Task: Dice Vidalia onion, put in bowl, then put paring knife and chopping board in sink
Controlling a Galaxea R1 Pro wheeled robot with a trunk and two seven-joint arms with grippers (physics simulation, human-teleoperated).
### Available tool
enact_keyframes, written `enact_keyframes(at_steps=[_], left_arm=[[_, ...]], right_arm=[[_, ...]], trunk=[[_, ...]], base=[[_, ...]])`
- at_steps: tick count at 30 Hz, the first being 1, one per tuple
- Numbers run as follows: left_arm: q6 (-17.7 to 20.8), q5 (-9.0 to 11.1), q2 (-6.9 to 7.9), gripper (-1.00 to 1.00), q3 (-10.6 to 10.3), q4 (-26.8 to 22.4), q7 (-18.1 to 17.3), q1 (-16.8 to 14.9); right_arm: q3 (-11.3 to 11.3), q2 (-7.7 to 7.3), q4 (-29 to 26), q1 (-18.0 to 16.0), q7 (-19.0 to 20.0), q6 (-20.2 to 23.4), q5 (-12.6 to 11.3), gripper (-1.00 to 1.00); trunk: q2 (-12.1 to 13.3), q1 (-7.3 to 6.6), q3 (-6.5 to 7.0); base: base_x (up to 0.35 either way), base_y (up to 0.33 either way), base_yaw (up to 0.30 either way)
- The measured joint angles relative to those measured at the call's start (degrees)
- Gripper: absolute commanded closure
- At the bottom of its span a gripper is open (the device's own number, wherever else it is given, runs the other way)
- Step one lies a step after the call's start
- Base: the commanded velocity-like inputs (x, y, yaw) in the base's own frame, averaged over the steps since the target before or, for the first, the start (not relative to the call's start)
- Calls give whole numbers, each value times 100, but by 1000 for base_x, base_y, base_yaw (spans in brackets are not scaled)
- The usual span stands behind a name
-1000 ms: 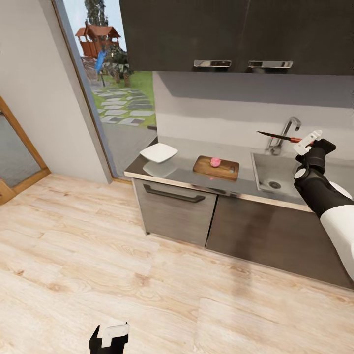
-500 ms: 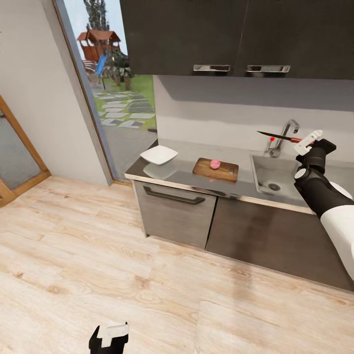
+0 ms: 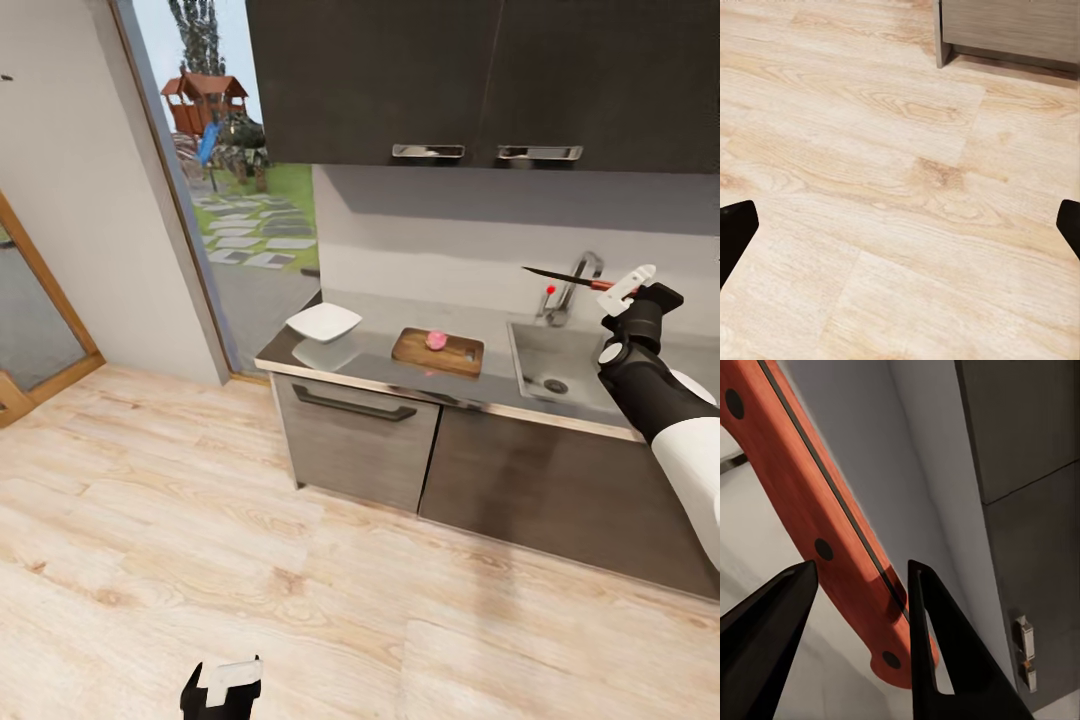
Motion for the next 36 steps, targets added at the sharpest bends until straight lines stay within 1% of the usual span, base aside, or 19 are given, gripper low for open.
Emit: enact_keyframes(at_steps=[16,20,27,36], left_arm=[[0,0,0,-100,0,-1,0,-4],[0,1,0,-100,0,0,1,-2],[0,1,0,-100,1,0,0,0],[0,1,0,-100,1,0,0,-5]], right_arm=[[0,3,10,0,4,0,-2,100],[0,3,90,1,8,0,-8,100],[3,30,208,0,-22,31,-4,100],[1,47,249,0,-49,69,0,100]], trunk=[[0,0,146],[0,0,183],[1,0,246],[1,0,317]], base=[[0,0,0],[0,0,-47],[0,0,-72],[0,0,-184]])
